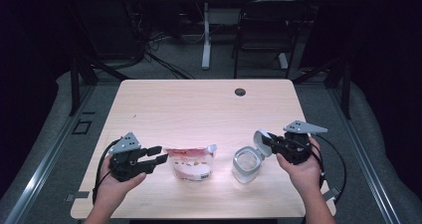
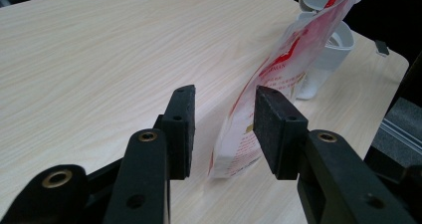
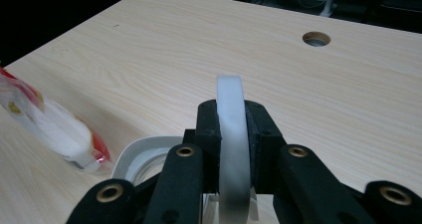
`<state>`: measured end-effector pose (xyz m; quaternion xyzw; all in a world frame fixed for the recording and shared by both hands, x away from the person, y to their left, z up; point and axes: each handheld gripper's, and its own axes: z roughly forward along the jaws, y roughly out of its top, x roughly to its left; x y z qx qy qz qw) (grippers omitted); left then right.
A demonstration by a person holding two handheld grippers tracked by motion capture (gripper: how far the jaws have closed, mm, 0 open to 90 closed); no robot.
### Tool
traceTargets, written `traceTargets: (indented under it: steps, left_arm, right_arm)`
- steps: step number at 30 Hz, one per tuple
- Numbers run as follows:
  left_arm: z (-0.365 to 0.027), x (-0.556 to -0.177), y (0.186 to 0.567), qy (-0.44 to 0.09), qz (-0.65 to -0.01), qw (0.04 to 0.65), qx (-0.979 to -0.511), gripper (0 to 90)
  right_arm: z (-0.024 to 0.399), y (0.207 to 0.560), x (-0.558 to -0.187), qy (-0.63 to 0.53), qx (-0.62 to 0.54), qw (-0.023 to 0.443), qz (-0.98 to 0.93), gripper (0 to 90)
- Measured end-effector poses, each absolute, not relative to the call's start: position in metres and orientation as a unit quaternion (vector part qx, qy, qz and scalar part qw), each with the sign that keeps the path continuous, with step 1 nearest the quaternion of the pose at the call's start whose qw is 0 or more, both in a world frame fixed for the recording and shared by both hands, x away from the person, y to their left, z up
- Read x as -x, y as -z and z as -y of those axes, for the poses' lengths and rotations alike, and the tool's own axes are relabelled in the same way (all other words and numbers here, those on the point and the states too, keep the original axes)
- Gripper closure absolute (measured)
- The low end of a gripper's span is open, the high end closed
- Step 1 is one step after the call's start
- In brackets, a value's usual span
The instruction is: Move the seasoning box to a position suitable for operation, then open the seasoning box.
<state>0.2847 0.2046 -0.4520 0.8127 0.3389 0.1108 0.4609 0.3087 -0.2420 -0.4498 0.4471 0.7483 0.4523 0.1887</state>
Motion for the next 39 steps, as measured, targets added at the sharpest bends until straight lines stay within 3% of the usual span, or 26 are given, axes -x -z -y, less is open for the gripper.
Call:
traceTargets:
  steps: [16, 21, 28, 39]
  left_arm:
    - [-0.207, -0.286, 0.452, -0.114, -0.339, 0.458, -0.814, 59.8]
    - [-0.210, -0.285, 0.452, -0.115, -0.342, 0.462, -0.810, 59.7]
    - [-0.211, -0.285, 0.452, -0.116, -0.343, 0.460, -0.811, 59.5]
    - [-0.212, -0.284, 0.454, -0.120, -0.345, 0.453, -0.814, 59.3]
  right_arm:
    - [0.248, 0.448, -0.326, -0.457, -0.399, 0.160, -0.779, 78.1]
    - [0.250, 0.445, -0.322, -0.486, -0.405, 0.159, -0.758, 67.6]
    - [0.242, 0.426, -0.312, -0.495, -0.395, 0.179, -0.753, 61.4]
    - [0.210, 0.410, -0.307, -0.494, -0.373, 0.191, -0.762, 57.9]
